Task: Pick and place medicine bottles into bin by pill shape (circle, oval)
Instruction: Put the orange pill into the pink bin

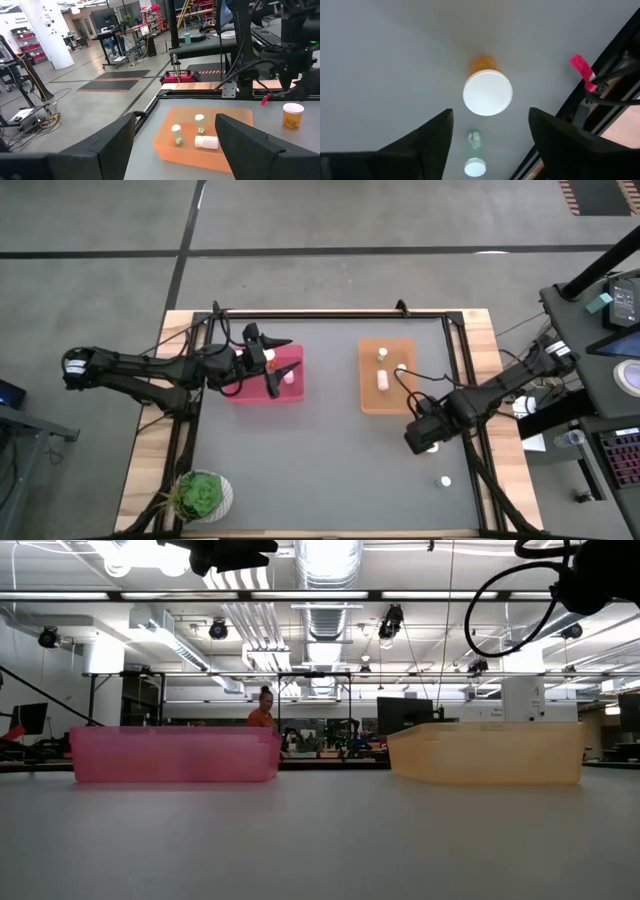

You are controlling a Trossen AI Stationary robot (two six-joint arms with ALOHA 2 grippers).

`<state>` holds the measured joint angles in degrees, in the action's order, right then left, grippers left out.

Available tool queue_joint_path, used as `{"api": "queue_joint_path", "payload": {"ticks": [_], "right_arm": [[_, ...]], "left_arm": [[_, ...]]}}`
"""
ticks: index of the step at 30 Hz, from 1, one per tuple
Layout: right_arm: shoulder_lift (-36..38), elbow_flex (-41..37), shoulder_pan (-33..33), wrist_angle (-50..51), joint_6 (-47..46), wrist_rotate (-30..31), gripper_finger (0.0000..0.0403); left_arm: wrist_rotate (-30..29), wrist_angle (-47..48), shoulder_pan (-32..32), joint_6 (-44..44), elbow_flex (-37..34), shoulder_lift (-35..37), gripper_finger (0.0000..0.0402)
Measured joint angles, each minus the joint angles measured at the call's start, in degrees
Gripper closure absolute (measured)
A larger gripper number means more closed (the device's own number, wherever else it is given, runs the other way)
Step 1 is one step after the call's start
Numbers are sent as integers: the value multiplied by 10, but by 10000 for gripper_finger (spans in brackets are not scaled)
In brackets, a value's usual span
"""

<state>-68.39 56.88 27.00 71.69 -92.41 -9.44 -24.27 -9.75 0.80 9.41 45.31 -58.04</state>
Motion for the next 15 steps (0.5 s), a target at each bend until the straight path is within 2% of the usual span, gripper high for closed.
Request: {"api": "queue_joint_path", "payload": {"ticks": [4,15], "right_arm": [[-11,-4,12,-12,-6,4,138],[-24,-38,27,-49,-15,2,136]], "left_arm": [[0,-1,0,0,-1,0,142],[0,-1,0,0,-4,0,142]]}}
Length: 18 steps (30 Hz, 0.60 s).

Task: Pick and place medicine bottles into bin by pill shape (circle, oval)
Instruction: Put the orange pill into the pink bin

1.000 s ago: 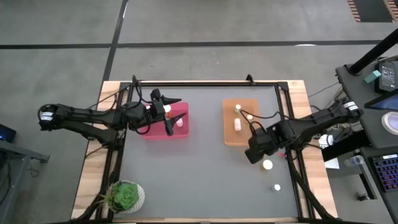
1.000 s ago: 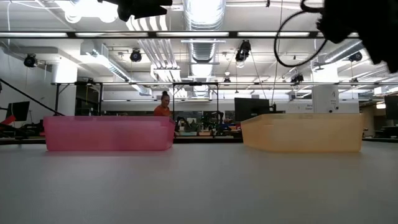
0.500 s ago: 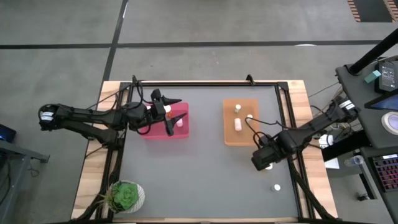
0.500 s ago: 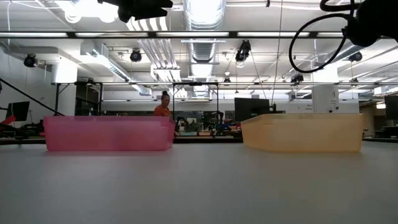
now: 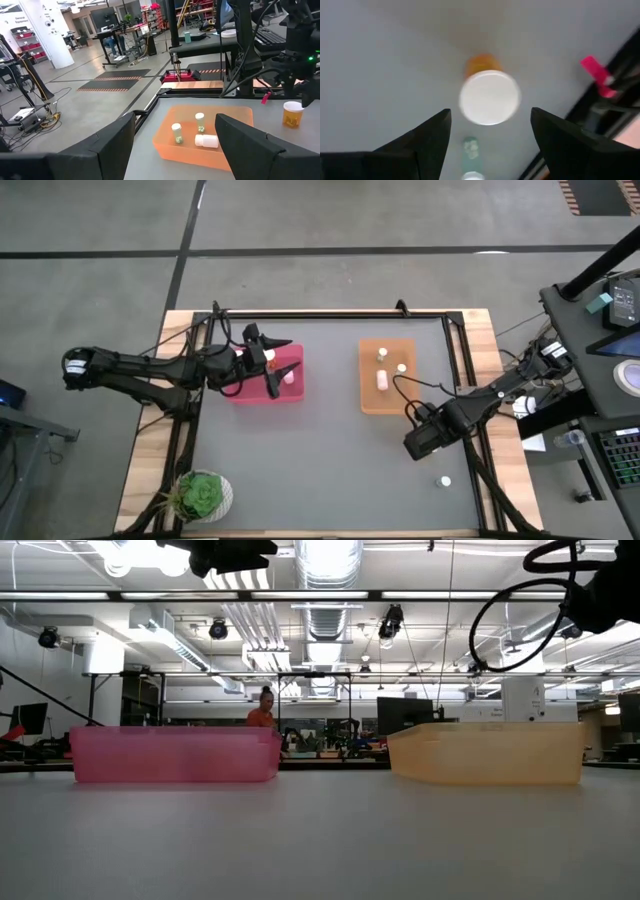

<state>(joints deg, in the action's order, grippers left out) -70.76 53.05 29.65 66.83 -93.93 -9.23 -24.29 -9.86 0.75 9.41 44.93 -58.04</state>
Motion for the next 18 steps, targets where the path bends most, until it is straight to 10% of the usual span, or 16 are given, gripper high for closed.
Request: {"api": "queue_joint_path", "payload": {"ticks": [18], "right_arm": [[0,-48,1,-64,-6,0,135]], "left_arm": [[0,0,0,0,0,0,142]]}}
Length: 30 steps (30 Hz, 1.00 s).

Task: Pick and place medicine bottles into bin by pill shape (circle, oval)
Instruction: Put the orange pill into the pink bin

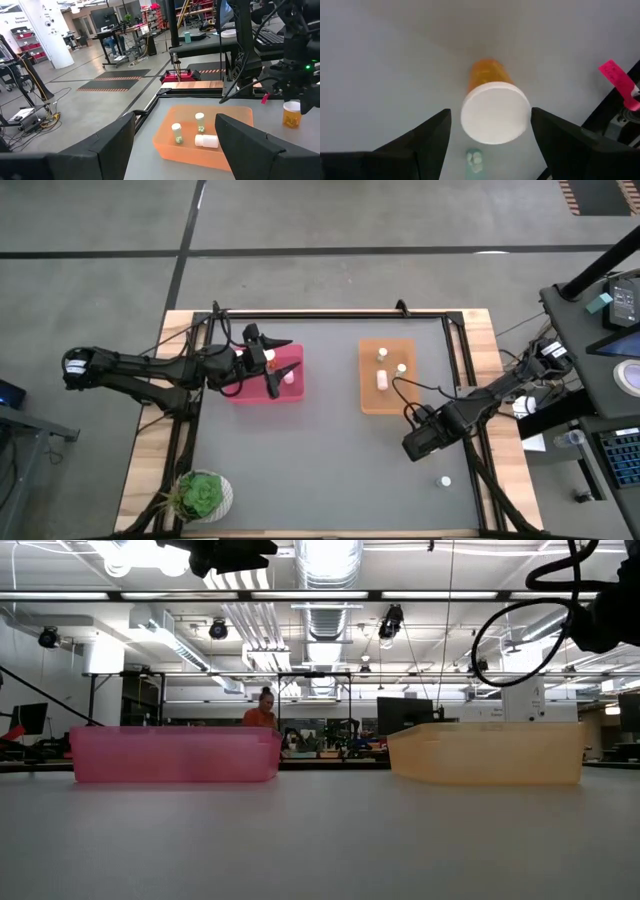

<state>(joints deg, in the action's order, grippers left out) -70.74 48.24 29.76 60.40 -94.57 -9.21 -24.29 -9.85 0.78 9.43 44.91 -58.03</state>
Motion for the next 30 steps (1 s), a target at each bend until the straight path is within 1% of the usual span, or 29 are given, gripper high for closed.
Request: {"api": "queue_joint_path", "payload": {"ticks": [9,18,26,30], "right_arm": [[0,-23,0,-14,-2,0,139],[1,-24,0,-23,-6,0,200],[5,-11,0,-34,-3,3,195],[12,23,-8,-70,30,44,194]], "left_arm": [[0,0,0,0,0,0,142],[0,0,0,0,0,0,142],[0,0,0,0,0,0,142],[0,0,0,0,0,0,142]]}}
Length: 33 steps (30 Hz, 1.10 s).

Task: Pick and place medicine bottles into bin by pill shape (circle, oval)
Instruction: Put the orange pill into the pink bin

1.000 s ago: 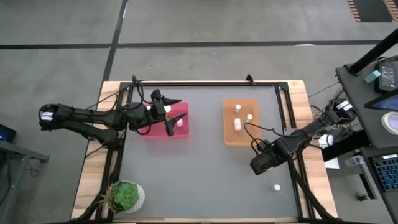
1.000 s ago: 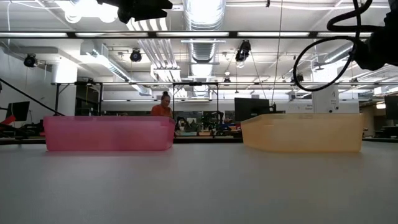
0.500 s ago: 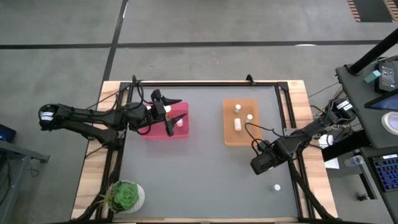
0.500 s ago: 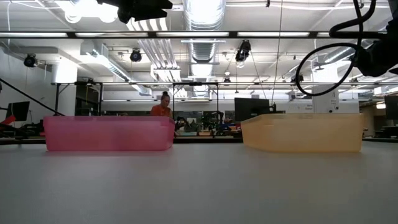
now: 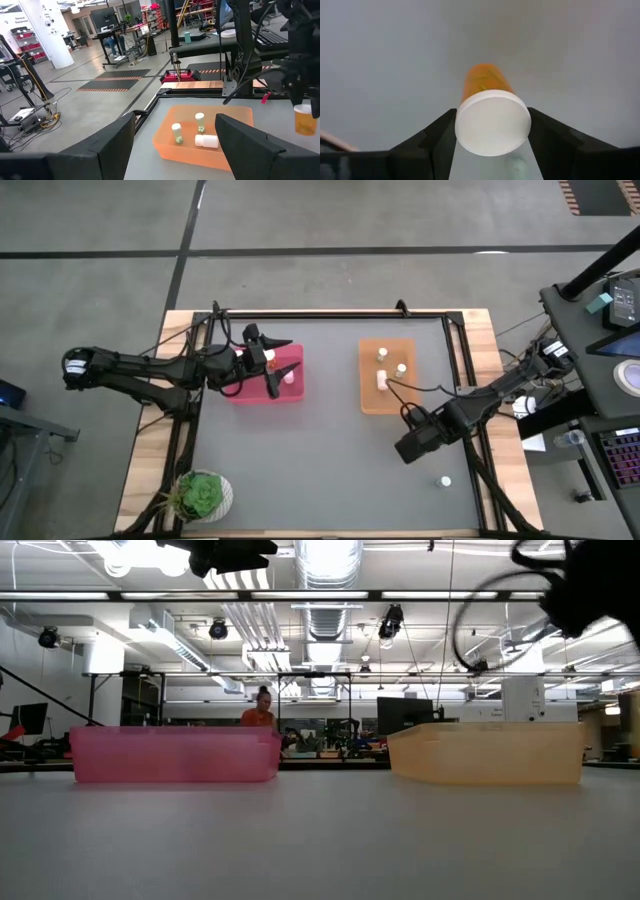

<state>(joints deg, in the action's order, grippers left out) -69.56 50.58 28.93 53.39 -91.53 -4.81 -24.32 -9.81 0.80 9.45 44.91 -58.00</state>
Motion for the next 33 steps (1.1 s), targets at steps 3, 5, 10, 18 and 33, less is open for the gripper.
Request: {"api": "queue_joint_path", "payload": {"ticks": [3,5,10,18,33], "right_arm": [[0,26,-18,-29,43,53,193],[0,39,-35,-61,82,80,193],[0,61,-97,-121,215,107,193],[-1,70,-200,-219,446,111,193],[-1,72,-332,-376,652,60,193]], "left_arm": [[0,0,0,0,0,0,142],[0,0,0,0,0,0,142],[41,1,0,0,-1,-11,142],[178,22,1,-14,-1,-54,142],[190,69,1,-46,1,-76,142]]}}
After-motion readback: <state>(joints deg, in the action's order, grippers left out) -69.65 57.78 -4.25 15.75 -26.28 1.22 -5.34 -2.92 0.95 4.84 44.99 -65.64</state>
